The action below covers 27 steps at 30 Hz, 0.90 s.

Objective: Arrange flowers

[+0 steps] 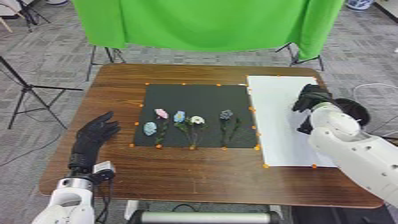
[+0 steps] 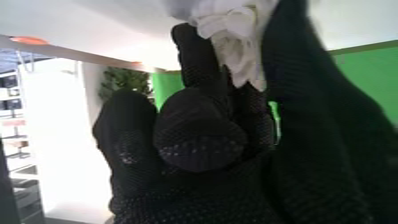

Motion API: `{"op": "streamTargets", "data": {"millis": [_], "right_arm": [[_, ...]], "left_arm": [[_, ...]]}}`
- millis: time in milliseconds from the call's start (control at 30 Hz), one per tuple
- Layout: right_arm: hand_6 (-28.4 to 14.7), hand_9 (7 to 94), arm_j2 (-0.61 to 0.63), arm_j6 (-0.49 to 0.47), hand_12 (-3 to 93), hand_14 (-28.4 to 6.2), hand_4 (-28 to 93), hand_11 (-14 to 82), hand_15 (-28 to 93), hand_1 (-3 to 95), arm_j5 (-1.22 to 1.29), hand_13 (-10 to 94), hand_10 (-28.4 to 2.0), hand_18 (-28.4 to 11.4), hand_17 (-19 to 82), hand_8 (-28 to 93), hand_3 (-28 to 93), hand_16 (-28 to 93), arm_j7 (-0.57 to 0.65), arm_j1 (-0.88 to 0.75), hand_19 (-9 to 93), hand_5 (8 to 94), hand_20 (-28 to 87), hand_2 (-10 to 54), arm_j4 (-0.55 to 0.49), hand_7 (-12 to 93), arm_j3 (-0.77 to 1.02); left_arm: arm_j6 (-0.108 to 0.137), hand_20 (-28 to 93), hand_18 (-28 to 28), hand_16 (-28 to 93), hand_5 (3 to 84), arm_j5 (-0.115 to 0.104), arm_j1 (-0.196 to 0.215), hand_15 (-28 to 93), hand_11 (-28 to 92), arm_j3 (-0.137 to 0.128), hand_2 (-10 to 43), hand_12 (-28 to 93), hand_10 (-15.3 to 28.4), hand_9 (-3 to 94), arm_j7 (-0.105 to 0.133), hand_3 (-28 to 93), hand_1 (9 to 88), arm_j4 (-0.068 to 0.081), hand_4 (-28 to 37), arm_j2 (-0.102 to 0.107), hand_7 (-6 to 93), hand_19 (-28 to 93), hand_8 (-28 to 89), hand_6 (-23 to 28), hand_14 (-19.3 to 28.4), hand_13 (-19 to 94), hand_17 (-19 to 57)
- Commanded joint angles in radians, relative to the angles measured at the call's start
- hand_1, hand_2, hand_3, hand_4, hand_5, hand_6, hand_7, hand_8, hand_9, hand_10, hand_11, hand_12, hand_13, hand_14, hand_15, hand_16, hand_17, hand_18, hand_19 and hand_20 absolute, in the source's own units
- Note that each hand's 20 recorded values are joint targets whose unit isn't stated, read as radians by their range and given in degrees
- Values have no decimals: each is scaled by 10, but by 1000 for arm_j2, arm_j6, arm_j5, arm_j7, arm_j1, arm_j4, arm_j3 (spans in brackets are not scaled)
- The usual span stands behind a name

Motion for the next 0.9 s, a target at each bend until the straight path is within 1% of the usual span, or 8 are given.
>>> {"op": "streamTargets", "data": {"millis": [33, 100, 267, 433, 533, 600, 767, 900], "right_arm": [[9, 881, 17, 157, 370, -2, -221, 79, 702, 629, -51, 926, -90, -156, 673, 49, 606, 274, -26, 5, 932, 777, 668, -95, 2, 240, -61], [6, 890, 29, 187, 375, -1, -223, 81, 700, 636, -54, 929, -86, -153, 679, 44, 610, 277, -39, 5, 932, 790, 669, -95, -24, 238, -53], [3, 899, 88, 187, 381, 1, -212, 82, 700, 640, -3, 932, -87, -150, 684, 46, 616, 282, -78, -105, 932, 798, 669, -95, -239, 238, 105], [3, 897, 104, 85, 386, 1, -207, 79, 699, 637, 298, 931, -84, -149, 684, 50, 616, 289, -182, -259, 932, 799, 672, -95, -408, 238, 289], [3, 895, 90, 9, 385, 2, -208, 76, 700, 636, 534, 928, -83, -146, 682, 51, 614, 293, -296, -314, 932, 798, 674, -95, -424, 237, 339], [5, 892, 77, 0, 386, 2, -207, 75, 701, 635, 595, 926, -87, -147, 680, 52, 615, 294, -320, -315, 932, 795, 677, -95, -421, 238, 319], [7, 890, 50, -21, 385, 1, -208, 74, 703, 633, 563, 925, -94, -146, 678, 52, 614, 297, -416, -302, 932, 791, 683, -95, -385, 242, 266], [10, 887, 33, -8, 383, 0, -214, 71, 708, 633, 538, 920, -96, -145, 676, 50, 616, 299, -434, -307, 932, 783, 688, -95, -375, 251, 249]], "left_arm": [[-15, 209, 154, 8, 428, -6, 19, 263, 196, 3, -63, 107, 123, 471, -19, 711, 251, 10, -241, -2, 151, 153, -84, 12, 168, 374, 39], [-11, 209, 154, 8, 428, -8, 17, 263, 196, 4, -63, 106, 123, 472, -14, 711, 251, 10, -241, -2, 151, 153, -84, 12, 168, 374, 39], [-9, 209, 154, 8, 428, -7, 11, 263, 196, 3, -62, 106, 123, 471, -12, 709, 251, 11, -242, 3, 150, 153, -83, 14, 168, 374, 39], [-10, 209, 154, 7, 428, -7, 14, 262, 195, 2, -62, 106, 123, 470, -14, 709, 251, 12, -241, 0, 149, 153, -83, 14, 168, 374, 39], [-8, 209, 154, 8, 428, -9, 12, 262, 195, 5, -62, 106, 123, 471, -13, 709, 250, 12, -240, -2, 149, 153, -83, 15, 168, 374, 39], [-10, 209, 154, 7, 427, -8, 10, 262, 196, 7, -62, 107, 123, 471, -12, 709, 251, 13, -240, -2, 150, 152, -83, 15, 168, 374, 39], [-16, 209, 154, 7, 429, -6, 1, 261, 196, 11, -63, 106, 123, 472, -12, 711, 250, 15, -240, -2, 150, 153, -83, 16, 168, 374, 39], [-16, 209, 154, 7, 430, -8, 0, 260, 197, 12, -63, 107, 123, 471, -11, 711, 249, 17, -240, -2, 150, 153, -83, 17, 167, 374, 39]]}}
